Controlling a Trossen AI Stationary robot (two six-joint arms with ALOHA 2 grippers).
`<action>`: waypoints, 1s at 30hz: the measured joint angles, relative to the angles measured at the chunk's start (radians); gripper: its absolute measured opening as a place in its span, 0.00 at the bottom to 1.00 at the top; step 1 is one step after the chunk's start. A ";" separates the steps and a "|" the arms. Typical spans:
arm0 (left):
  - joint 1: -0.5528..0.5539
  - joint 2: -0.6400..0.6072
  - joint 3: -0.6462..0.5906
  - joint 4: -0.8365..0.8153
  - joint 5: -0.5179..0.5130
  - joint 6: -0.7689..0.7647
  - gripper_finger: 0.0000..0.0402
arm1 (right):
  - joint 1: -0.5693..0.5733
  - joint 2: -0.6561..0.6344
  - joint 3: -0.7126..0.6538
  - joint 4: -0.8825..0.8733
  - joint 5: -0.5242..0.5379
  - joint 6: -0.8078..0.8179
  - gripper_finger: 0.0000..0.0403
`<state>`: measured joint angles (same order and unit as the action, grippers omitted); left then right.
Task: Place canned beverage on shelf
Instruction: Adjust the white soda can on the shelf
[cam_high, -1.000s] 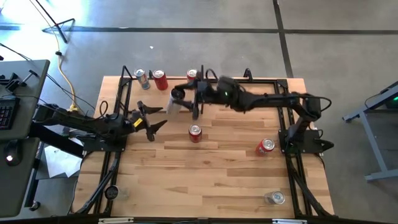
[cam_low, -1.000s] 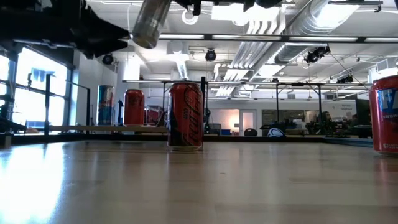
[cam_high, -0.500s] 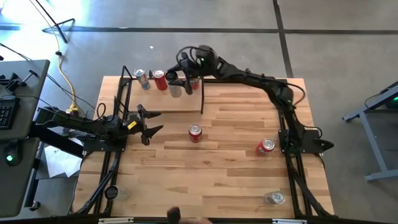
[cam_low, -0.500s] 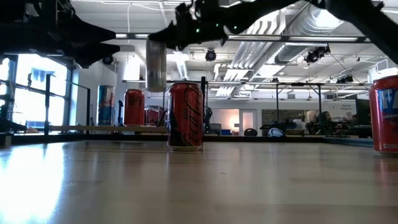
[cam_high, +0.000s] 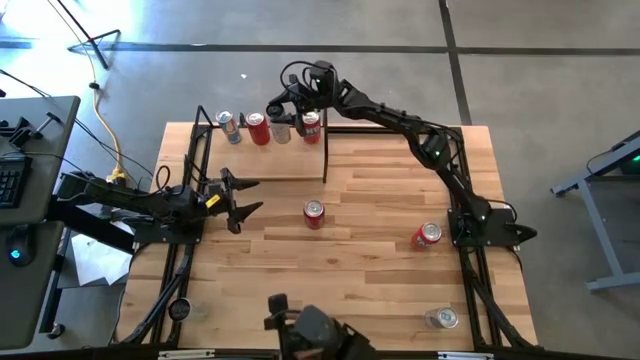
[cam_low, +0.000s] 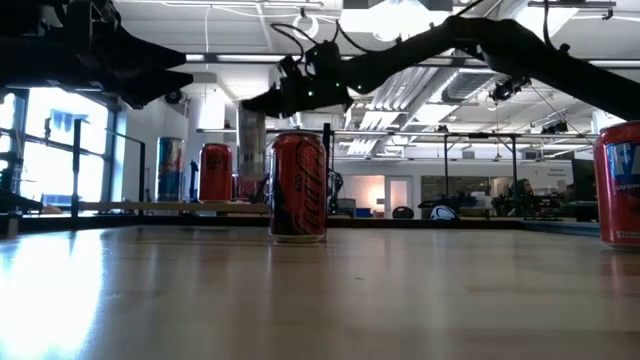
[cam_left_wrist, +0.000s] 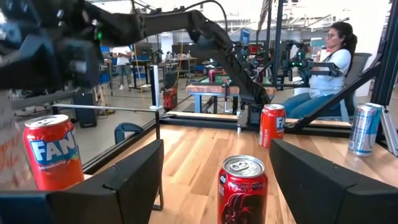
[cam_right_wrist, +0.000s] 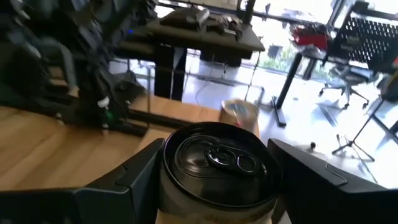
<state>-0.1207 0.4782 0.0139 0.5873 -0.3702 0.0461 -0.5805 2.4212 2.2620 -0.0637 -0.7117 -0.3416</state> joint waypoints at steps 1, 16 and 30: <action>0.000 0.000 0.000 0.000 0.000 0.001 0.70 | -0.004 0.008 0.000 0.000 0.000 0.000 0.60; 0.000 0.000 0.000 0.000 0.000 0.011 0.70 | -0.024 0.062 -0.005 0.021 0.022 -0.042 0.60; 0.000 0.000 0.000 0.000 0.000 0.010 0.70 | 0.008 0.070 -0.005 -0.022 0.146 -0.087 0.77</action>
<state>-0.1204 0.4782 0.0143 0.5877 -0.3701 0.0558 -0.5729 2.4910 2.2565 -0.0853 -0.5654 -0.4286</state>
